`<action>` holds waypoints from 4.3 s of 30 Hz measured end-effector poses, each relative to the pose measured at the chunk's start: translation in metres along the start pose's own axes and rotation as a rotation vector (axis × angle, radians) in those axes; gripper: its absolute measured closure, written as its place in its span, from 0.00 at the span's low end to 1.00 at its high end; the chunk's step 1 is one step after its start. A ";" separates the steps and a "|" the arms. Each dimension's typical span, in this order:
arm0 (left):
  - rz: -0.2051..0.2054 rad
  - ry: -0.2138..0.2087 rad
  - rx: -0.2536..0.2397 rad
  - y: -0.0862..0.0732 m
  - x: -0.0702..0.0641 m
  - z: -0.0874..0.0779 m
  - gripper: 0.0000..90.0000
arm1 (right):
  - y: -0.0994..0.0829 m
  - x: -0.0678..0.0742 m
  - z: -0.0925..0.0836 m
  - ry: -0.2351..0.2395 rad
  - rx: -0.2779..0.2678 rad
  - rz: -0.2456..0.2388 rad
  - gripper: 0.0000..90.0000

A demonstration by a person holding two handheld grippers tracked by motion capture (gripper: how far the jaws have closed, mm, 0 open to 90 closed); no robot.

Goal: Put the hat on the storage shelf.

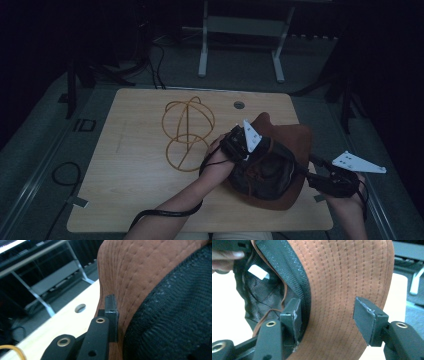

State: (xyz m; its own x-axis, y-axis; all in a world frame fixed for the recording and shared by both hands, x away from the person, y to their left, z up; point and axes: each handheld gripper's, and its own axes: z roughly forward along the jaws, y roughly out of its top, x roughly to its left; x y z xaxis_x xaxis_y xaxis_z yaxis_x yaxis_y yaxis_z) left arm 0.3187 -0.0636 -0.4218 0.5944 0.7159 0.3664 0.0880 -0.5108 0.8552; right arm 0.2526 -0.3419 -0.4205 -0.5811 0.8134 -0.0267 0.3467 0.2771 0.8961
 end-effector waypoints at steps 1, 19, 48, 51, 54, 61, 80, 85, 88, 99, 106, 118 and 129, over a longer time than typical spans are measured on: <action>-0.017 -0.013 -0.007 0.000 0.000 0.000 0.97 | -0.001 0.002 -0.002 0.014 -0.002 -0.015 0.46; -0.068 -0.055 -0.103 -0.014 0.019 -0.020 0.97 | -0.008 -0.019 -0.036 0.013 -0.090 -0.027 0.46; -0.035 -0.432 -0.499 -0.026 0.032 -0.058 0.97 | 0.015 0.027 0.026 0.358 -0.164 -0.137 0.48; -0.032 -0.417 -0.509 -0.025 0.026 -0.058 0.97 | 0.021 0.037 0.034 0.384 -0.174 -0.141 0.45; -0.023 -0.410 -0.520 -0.024 0.022 -0.059 0.97 | 0.025 0.042 0.039 0.396 -0.200 -0.135 0.44; -0.030 -0.400 -0.534 -0.022 0.017 -0.059 0.97 | 0.032 0.049 0.050 0.438 -0.258 -0.106 0.46; -0.058 -0.438 -0.501 -0.023 0.014 -0.052 0.96 | 0.037 0.056 0.064 0.468 -0.208 -0.094 0.94; -0.044 -0.457 -0.505 -0.021 0.017 -0.054 0.91 | 0.039 0.059 0.058 0.455 -0.209 -0.099 0.98; -0.035 -0.437 -0.498 -0.018 0.019 -0.056 0.80 | 0.039 0.059 0.056 0.446 -0.218 -0.104 0.98; -0.077 -0.413 -0.472 -0.017 0.033 -0.065 0.57 | 0.046 0.046 0.046 0.403 -0.268 -0.072 0.98; -0.090 -0.409 -0.422 -0.029 0.039 -0.071 0.56 | 0.051 0.035 0.042 0.362 -0.301 -0.040 0.98; -0.090 -0.406 -0.291 -0.069 0.044 -0.083 0.55 | 0.065 0.016 0.052 0.257 -0.325 0.010 0.98; -0.105 -0.444 -0.111 -0.132 0.040 -0.083 0.55 | 0.089 0.007 0.068 0.217 -0.349 0.027 0.98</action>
State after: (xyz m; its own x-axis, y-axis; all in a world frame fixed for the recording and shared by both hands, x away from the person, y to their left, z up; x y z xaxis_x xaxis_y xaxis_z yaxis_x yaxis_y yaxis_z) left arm 0.2642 0.0723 -0.4895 0.8736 0.4754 0.1045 0.0941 -0.3756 0.9220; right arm 0.3296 -0.2770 -0.3710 -0.7303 0.6805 0.0592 0.1151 0.0372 0.9927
